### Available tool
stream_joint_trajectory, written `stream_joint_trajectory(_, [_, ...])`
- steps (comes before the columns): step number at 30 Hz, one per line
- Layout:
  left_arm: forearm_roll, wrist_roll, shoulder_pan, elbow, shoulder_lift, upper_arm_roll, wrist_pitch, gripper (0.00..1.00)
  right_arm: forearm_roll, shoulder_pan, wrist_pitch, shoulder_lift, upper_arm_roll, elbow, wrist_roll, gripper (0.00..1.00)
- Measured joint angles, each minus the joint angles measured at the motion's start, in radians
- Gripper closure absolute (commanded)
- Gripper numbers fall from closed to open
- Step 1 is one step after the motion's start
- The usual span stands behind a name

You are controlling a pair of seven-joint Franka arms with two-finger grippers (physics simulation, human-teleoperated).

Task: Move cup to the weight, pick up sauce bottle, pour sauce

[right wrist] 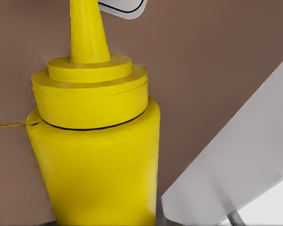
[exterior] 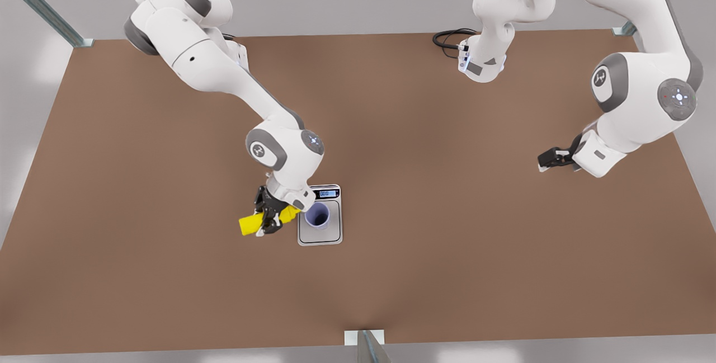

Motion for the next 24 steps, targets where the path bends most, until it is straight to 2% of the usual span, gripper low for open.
stream_joint_trajectory(4, [-0.002,0.003,-0.003,0.000,0.014,0.000,-0.001,0.00,-0.067,0.038,-0.101,0.011,0.000,0.018,0.269,0.45])
stream_joint_trajectory(7, [-0.004,0.000,-0.010,-0.002,0.016,-0.003,-0.011,0.00,-0.059,0.051,-0.111,0.011,0.000,0.020,0.328,0.45])
stream_joint_trajectory(24, [-0.010,0.000,-0.011,-0.005,0.028,-0.003,-0.012,0.00,-0.140,0.124,-0.162,0.070,-0.003,0.012,0.325,0.45])
